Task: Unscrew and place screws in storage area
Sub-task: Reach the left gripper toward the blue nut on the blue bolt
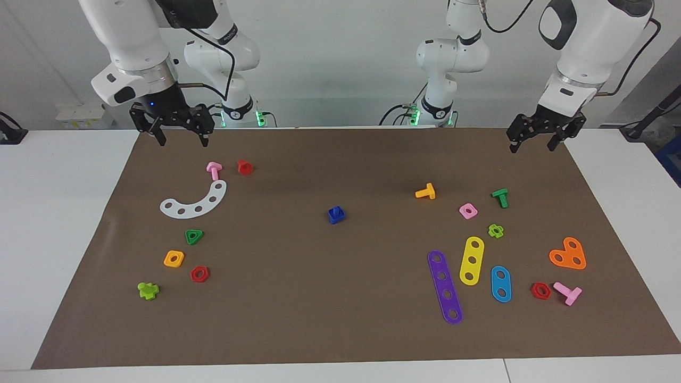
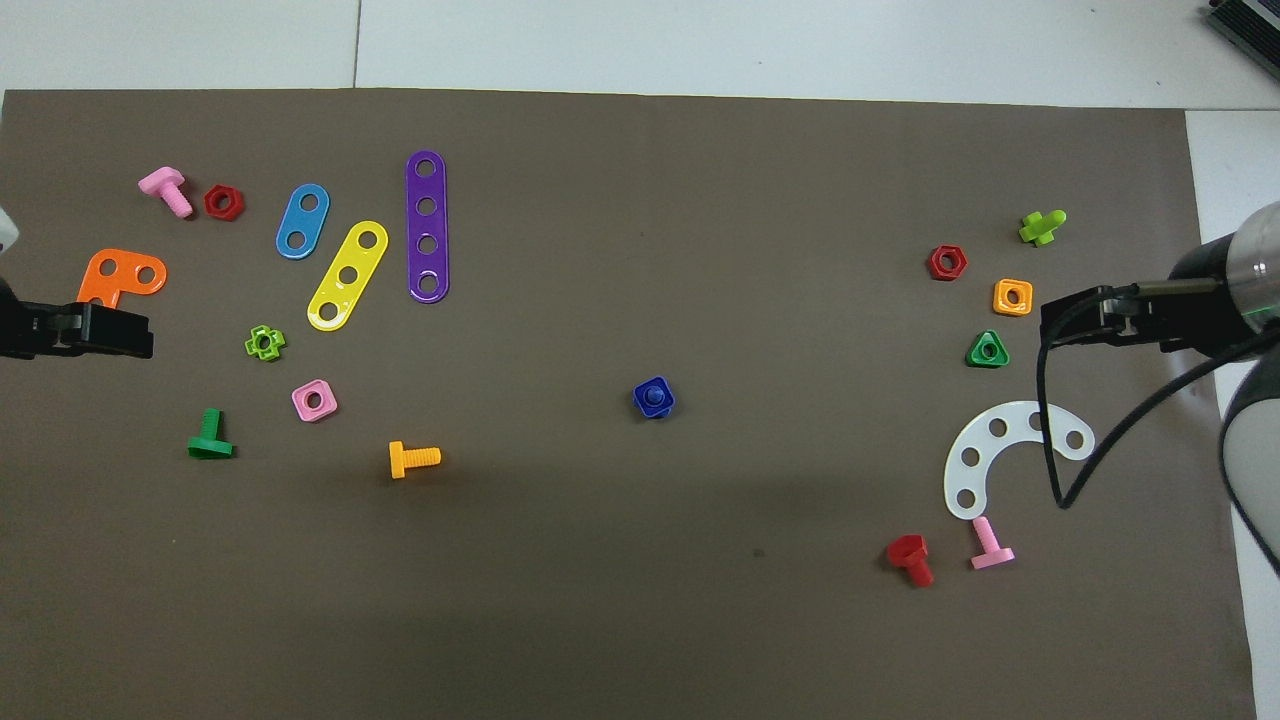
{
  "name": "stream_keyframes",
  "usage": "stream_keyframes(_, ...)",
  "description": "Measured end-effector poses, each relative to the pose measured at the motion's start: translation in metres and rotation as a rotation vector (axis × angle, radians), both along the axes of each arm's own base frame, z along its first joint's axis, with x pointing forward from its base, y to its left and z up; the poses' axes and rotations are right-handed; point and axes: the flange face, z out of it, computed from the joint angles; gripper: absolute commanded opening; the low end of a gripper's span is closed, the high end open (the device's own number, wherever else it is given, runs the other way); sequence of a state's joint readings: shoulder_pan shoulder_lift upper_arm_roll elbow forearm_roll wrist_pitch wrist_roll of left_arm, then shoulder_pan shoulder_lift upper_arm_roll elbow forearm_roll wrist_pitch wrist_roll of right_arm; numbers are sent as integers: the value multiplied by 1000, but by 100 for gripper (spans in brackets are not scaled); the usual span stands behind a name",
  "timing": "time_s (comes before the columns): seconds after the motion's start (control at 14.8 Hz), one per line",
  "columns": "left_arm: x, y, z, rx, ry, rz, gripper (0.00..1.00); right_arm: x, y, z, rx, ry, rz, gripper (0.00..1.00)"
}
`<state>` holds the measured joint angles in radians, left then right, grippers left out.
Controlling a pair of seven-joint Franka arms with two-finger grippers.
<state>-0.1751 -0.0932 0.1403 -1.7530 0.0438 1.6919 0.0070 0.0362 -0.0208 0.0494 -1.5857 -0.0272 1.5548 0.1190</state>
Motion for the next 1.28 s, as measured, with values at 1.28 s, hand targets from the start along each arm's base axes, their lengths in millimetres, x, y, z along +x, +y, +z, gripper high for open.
stream_keyframes(1.28,-28,-173,-70,-101,35,88,100,0,-2,-2,-1,8,-3,100)
